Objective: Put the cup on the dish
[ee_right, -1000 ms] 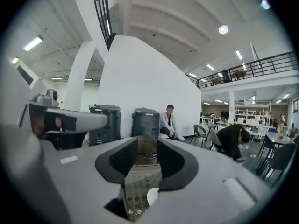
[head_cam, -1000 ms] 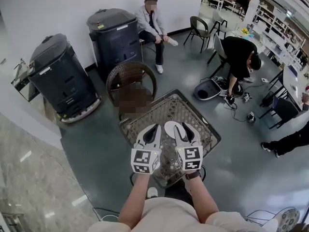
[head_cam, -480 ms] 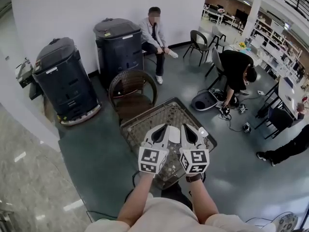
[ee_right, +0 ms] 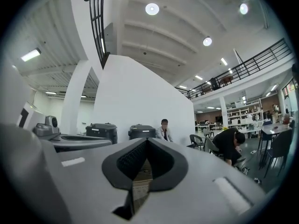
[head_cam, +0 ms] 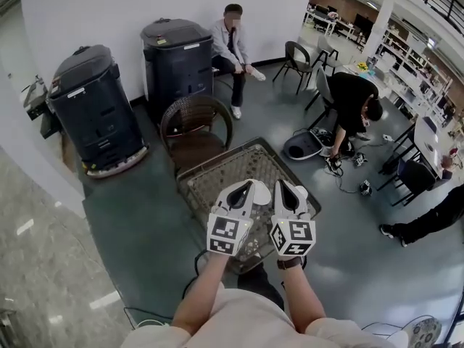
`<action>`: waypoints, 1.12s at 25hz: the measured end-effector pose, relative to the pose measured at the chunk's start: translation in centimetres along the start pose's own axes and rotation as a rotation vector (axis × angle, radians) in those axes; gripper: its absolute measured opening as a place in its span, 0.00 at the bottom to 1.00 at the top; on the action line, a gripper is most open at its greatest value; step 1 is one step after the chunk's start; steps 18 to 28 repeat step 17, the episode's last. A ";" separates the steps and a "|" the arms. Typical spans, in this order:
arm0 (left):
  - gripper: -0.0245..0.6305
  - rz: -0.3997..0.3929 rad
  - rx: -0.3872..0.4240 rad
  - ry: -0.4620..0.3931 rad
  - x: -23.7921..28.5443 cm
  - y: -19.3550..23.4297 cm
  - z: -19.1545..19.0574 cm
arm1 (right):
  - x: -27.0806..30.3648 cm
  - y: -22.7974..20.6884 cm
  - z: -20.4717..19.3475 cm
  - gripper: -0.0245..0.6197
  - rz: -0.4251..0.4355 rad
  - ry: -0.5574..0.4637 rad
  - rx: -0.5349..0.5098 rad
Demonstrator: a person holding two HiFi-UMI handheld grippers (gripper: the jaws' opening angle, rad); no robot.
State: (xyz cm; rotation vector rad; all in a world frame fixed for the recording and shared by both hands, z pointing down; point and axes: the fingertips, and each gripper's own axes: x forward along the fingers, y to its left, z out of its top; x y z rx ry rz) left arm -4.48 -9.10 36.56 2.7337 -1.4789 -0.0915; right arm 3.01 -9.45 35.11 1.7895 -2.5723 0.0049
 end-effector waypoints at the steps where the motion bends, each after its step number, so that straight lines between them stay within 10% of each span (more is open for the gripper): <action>1: 0.04 -0.002 -0.002 -0.002 -0.1 0.0 -0.1 | -0.2 0.0 -0.2 0.04 -0.005 0.002 -0.001; 28: 0.04 -0.015 -0.041 0.043 -0.3 -0.5 -1.6 | 0.0 0.5 -3.3 0.04 0.011 0.051 0.067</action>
